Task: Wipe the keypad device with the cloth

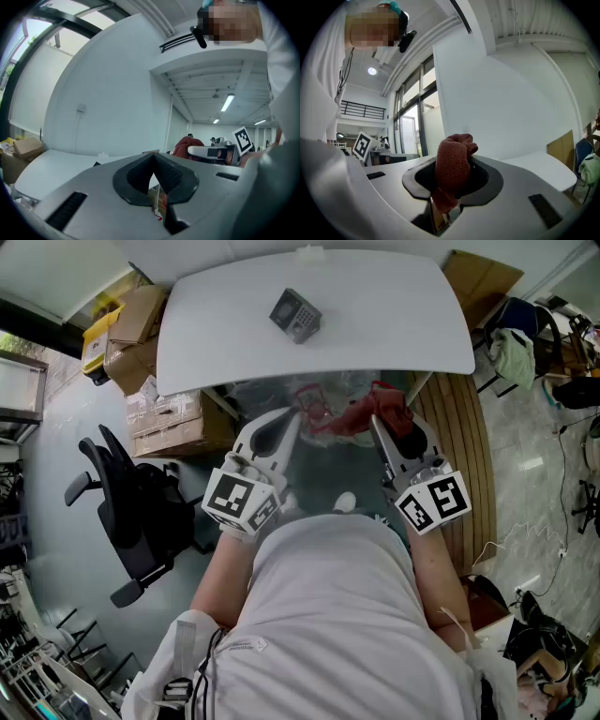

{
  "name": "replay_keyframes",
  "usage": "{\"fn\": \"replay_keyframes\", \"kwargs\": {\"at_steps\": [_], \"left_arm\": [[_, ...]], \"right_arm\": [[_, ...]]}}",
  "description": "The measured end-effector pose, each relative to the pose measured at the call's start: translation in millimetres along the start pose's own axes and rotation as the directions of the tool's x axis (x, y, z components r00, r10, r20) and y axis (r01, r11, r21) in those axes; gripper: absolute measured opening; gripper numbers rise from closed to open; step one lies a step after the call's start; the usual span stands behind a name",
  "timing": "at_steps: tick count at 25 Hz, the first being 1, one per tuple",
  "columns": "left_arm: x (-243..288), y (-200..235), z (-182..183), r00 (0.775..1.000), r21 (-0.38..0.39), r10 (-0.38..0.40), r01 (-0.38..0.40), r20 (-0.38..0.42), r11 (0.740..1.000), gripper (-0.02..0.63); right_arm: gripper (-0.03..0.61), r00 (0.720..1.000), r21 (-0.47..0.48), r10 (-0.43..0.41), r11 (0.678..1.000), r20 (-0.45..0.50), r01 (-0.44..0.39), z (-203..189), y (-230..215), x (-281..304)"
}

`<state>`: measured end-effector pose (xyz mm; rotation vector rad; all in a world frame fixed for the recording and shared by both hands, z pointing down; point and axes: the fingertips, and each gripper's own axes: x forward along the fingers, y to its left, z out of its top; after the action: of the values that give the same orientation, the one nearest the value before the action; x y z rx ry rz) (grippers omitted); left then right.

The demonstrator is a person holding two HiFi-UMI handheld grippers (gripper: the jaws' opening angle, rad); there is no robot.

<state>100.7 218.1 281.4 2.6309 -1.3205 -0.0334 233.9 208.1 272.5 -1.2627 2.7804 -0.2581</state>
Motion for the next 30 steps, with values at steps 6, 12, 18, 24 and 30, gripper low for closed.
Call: {"fn": "replay_keyframes", "kwargs": {"at_steps": [6,12,18,24,30], "left_arm": [[5,-14,-1,1.000,-0.029,0.004,-0.004,0.004,1.000,0.011],[14,-38,-6,0.999,-0.047,-0.032,0.032,-0.004,0.998,0.011],[15,-32,-22,1.000,-0.089,0.028,-0.028,0.001,0.996,0.011],[28,-2,-27,1.000,-0.120,0.016,-0.017,-0.013,0.993,0.011],[60,54,-22,1.000,-0.103,0.004,-0.007,-0.029,0.995,0.011]], "right_arm": [[0.121,1.000,0.000,0.013,1.000,-0.001,-0.013,-2,-8,-10],[0.121,0.999,-0.014,0.036,0.999,-0.022,-0.036,-6,-21,-22],[0.121,0.999,0.043,0.052,0.998,-0.001,-0.052,-8,-34,-23],[0.123,0.999,0.062,0.045,0.997,-0.025,-0.043,-15,-44,6],[0.121,0.998,0.044,0.018,0.999,-0.063,-0.015,-17,-60,64]]}}
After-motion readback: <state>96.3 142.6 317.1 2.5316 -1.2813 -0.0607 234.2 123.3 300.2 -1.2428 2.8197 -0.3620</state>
